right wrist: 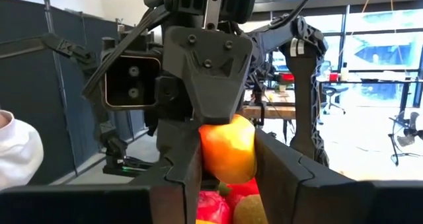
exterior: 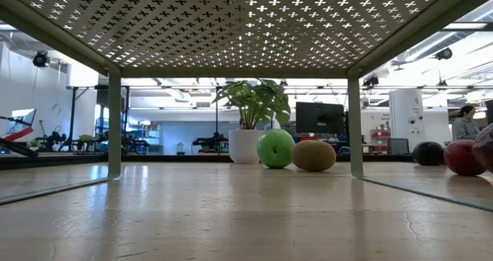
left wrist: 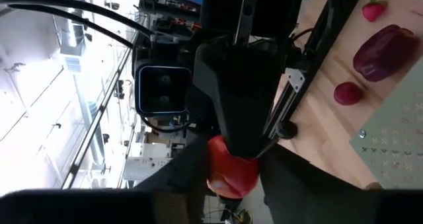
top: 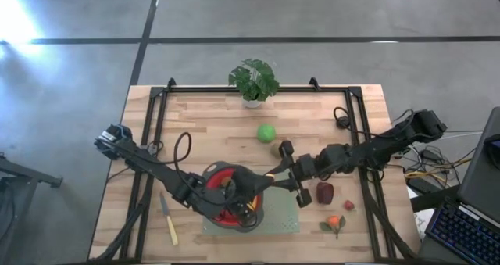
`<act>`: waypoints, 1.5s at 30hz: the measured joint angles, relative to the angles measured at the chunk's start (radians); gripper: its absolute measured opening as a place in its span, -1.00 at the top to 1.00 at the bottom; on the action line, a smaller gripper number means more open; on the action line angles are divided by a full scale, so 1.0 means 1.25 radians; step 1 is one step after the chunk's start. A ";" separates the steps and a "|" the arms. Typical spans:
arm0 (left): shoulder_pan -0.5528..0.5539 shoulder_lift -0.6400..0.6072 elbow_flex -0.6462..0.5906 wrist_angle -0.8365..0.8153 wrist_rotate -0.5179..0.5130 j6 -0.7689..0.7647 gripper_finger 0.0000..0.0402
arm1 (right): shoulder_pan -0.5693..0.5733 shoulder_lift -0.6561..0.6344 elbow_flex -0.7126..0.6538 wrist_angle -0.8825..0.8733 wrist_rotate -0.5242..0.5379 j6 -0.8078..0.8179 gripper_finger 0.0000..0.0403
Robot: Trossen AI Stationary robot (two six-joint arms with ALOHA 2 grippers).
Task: Pick & Place Fruit
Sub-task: Put the pear into the red strainer
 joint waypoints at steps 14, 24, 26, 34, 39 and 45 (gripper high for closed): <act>-0.005 0.000 0.000 -0.006 -0.018 -0.011 0.53 | -0.001 -0.003 0.000 -0.014 -0.025 0.008 0.25; -0.043 -0.098 0.001 -0.145 -0.082 -0.201 0.54 | 0.001 -0.175 0.002 -0.326 0.014 0.028 -0.08; -0.052 -0.132 0.001 -0.223 -0.080 -0.334 0.54 | 0.001 -0.218 0.002 -0.419 0.073 0.050 -0.12; -0.035 -0.232 0.101 -0.701 0.053 -1.086 0.53 | 0.000 -0.337 0.001 -0.674 0.305 0.149 -0.17; 0.016 -0.237 0.148 -0.878 0.228 -1.239 0.53 | 0.000 -0.365 0.001 -0.705 0.323 0.164 -0.11; 0.067 -0.222 0.137 -0.945 0.432 -1.284 0.52 | 0.000 -0.368 0.001 -0.715 0.324 0.160 -0.03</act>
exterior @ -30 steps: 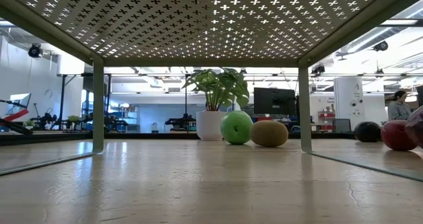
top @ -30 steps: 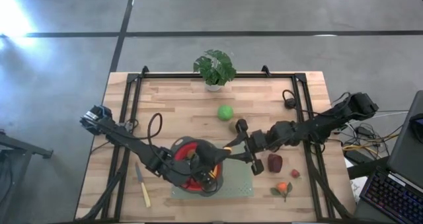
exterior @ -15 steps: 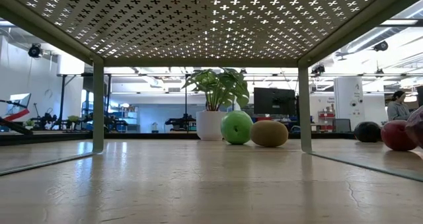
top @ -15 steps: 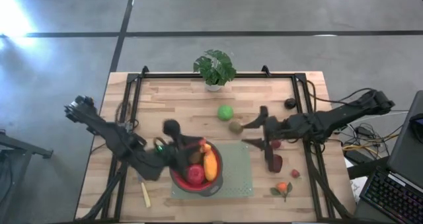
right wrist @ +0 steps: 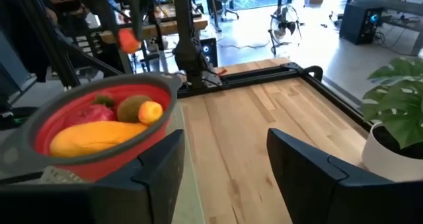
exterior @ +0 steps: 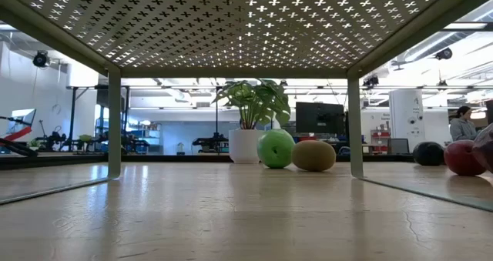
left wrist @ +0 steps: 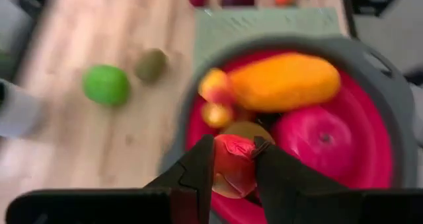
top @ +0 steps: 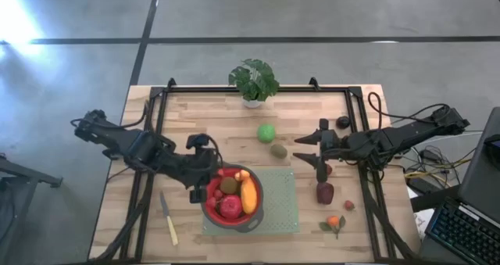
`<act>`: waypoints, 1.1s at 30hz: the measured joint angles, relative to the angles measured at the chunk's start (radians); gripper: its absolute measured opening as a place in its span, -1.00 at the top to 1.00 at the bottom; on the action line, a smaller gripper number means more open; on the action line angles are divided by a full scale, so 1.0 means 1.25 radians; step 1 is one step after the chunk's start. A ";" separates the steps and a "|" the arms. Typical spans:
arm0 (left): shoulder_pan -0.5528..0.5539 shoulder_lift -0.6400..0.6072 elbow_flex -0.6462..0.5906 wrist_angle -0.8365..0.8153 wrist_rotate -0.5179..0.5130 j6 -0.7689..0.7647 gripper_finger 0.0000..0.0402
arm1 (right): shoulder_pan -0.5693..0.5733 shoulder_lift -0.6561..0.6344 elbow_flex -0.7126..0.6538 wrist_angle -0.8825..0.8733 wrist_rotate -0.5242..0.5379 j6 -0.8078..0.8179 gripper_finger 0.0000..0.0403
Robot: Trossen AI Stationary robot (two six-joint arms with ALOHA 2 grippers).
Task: Pick & Place Fruit
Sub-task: Put the pear into the red strainer
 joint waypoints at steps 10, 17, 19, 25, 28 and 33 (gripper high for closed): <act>0.001 0.019 -0.054 0.011 0.109 0.027 0.52 | 0.000 0.012 0.000 -0.034 0.000 0.000 0.09; 0.001 0.020 -0.113 0.062 0.135 0.023 0.52 | 0.000 0.015 0.000 -0.033 0.000 -0.002 0.16; 0.002 0.020 -0.117 0.072 0.135 0.020 0.52 | 0.000 0.015 0.000 -0.033 0.000 -0.002 0.16; 0.002 0.020 -0.125 0.072 0.133 0.017 0.52 | 0.000 0.015 0.000 -0.033 0.000 -0.001 0.12; 0.002 0.020 -0.125 0.072 0.133 0.017 0.52 | 0.000 0.015 0.000 -0.033 0.000 -0.002 0.08; 0.002 0.018 -0.124 0.071 0.133 0.015 0.52 | 0.000 0.015 0.000 -0.033 0.000 -0.002 0.03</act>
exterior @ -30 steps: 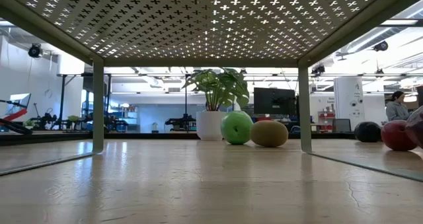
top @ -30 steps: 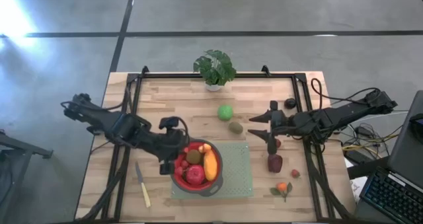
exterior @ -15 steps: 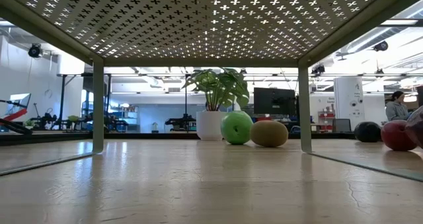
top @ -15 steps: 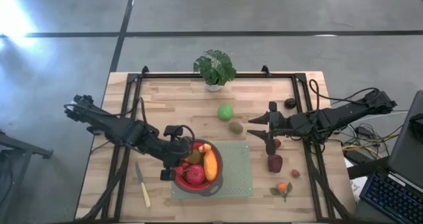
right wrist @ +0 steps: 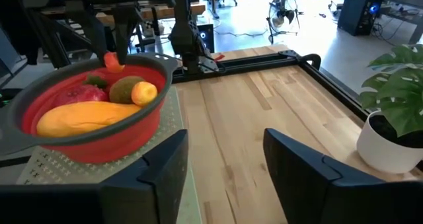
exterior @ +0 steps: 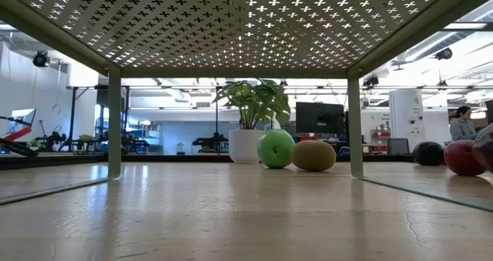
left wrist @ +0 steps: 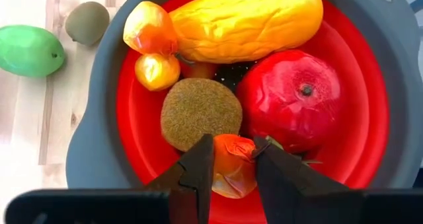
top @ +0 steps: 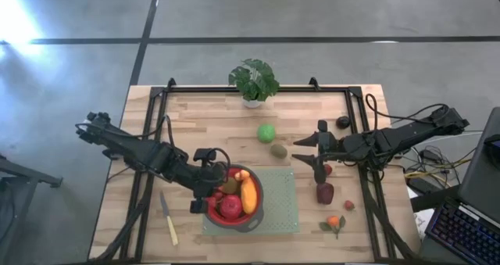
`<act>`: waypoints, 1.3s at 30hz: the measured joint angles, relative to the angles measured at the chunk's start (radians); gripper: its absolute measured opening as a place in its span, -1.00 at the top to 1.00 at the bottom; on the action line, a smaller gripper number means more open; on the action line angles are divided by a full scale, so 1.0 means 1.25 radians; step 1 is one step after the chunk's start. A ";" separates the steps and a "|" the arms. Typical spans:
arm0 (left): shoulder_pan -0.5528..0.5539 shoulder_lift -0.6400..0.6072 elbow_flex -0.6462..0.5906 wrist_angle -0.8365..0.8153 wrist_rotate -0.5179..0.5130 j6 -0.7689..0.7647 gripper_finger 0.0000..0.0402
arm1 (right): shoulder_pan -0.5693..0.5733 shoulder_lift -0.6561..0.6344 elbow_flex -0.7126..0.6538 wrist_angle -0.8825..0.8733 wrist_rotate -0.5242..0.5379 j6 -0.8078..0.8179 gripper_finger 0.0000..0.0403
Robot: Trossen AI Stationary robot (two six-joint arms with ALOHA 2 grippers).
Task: Pick & Place Fruit
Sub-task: Put the pear into the red strainer, then put the strawberry into the red strainer
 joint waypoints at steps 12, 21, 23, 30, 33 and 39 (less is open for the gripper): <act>0.000 0.000 0.001 -0.028 0.001 0.011 0.06 | 0.000 0.000 0.000 0.000 0.000 0.002 0.10; 0.000 -0.007 0.017 -0.034 0.001 0.084 -0.02 | 0.000 0.000 0.018 -0.102 0.000 0.080 0.17; 0.000 -0.014 0.027 -0.035 -0.003 0.093 -0.02 | -0.001 0.001 0.035 -0.171 0.000 0.130 0.16; -0.001 -0.083 0.030 -0.026 -0.150 0.121 -0.02 | -0.002 0.001 0.067 -0.421 0.024 0.333 0.16; -0.001 -0.122 0.025 -0.027 -0.230 0.125 -0.02 | -0.002 0.001 0.068 -0.530 0.019 0.438 0.19; -0.001 -0.208 -0.005 0.006 -0.293 0.170 -0.02 | 0.019 0.001 0.058 -0.676 -0.088 0.593 0.24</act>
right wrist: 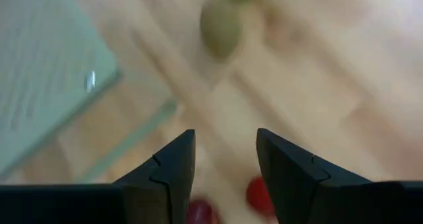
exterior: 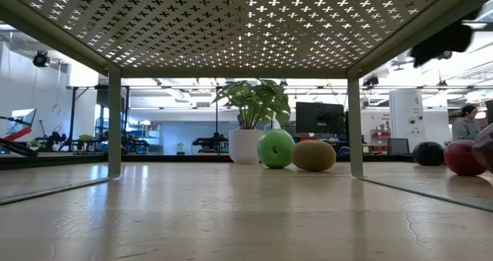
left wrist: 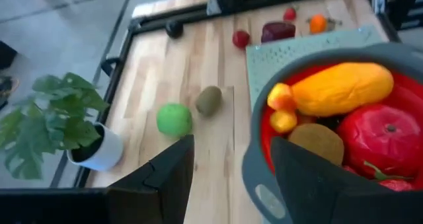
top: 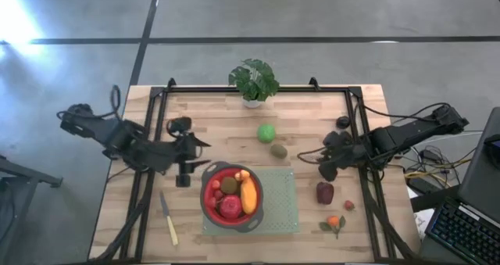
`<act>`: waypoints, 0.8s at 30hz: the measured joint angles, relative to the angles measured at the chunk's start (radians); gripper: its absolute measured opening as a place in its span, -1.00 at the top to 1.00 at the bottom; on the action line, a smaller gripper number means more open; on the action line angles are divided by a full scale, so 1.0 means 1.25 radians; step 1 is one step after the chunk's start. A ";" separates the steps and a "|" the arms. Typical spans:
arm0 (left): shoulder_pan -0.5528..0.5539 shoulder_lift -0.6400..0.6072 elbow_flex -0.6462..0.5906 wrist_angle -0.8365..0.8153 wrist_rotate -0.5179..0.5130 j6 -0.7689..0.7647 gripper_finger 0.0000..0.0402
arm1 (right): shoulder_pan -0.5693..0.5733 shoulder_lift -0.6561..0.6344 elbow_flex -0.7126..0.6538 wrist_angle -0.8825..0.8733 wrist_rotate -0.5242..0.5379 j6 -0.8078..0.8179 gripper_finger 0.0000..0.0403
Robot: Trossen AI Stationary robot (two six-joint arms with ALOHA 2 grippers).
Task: Pick & Place Fruit
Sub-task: Put the strawberry into the red strainer
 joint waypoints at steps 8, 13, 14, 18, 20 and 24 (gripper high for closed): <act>0.000 -0.131 -0.086 0.065 -0.027 0.015 -0.02 | 0.100 0.012 -0.001 -0.082 -0.158 0.186 0.22; -0.001 -0.196 -0.146 0.102 -0.059 0.013 -0.02 | 0.201 0.052 -0.001 -0.088 -0.193 0.307 0.26; 0.000 -0.204 -0.155 0.103 -0.070 0.012 -0.02 | 0.222 0.062 -0.001 -0.088 -0.194 0.330 0.27; 0.000 -0.224 -0.187 0.105 -0.105 0.012 -0.02 | 0.295 0.109 -0.001 -0.092 -0.233 0.418 0.31; 0.000 -0.226 -0.200 0.105 -0.109 0.012 -0.02 | 0.330 0.136 -0.002 -0.102 -0.255 0.465 0.32; 0.000 -0.218 -0.209 0.106 -0.108 0.000 -0.02 | 0.384 0.193 -0.002 -0.104 -0.308 0.531 0.28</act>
